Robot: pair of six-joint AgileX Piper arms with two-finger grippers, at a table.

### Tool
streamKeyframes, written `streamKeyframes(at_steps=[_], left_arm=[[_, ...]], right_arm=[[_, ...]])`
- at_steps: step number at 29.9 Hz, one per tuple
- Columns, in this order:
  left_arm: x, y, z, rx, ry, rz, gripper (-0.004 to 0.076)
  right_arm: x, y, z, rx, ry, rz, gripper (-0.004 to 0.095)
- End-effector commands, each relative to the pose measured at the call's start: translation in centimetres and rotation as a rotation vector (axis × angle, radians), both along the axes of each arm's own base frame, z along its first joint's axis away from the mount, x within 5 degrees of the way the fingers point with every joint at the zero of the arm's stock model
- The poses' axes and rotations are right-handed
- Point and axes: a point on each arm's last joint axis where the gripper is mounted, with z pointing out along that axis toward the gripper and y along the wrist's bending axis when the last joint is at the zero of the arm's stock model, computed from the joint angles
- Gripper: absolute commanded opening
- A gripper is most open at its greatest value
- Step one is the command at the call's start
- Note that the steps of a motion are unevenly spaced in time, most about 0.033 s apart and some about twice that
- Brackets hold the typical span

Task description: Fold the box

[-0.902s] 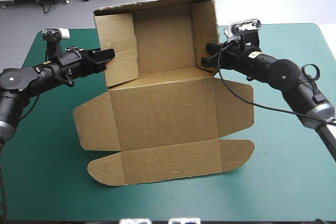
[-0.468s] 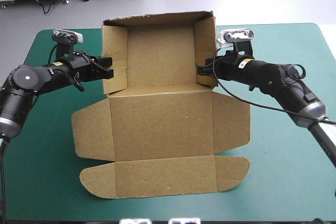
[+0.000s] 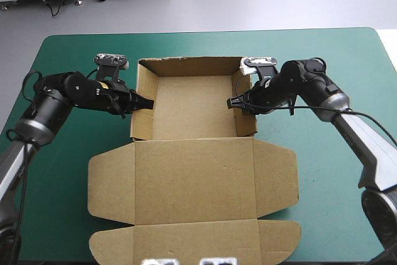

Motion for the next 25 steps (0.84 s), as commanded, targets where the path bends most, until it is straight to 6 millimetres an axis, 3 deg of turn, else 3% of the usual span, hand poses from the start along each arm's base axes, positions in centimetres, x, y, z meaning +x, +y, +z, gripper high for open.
streamKeyframes(at_steps=[1, 7, 11, 25], left_arm=[[0.7, -1.4, 0.6, -0.111, 0.014, 0.028, -0.0009], [3.1, -2.0, -3.7, -0.102, 0.169, 0.074, -0.0009], [4.2, -2.2, -5.3, -0.102, 0.195, 0.1, -0.0009], [6.7, -2.7, -3.5, -0.13, 0.083, 0.105, -0.0009]], right_arm=[[0.7, 1.2, 3.2, 0.096, -0.071, 0.024, 0.0004], [2.8, 2.3, 2.4, 0.086, 0.004, 0.029, 0.0004], [3.8, 2.7, 1.0, 0.073, 0.042, 0.029, 0.0004], [5.7, 3.0, -2.9, -0.031, 0.068, 0.066, 0.0004]])
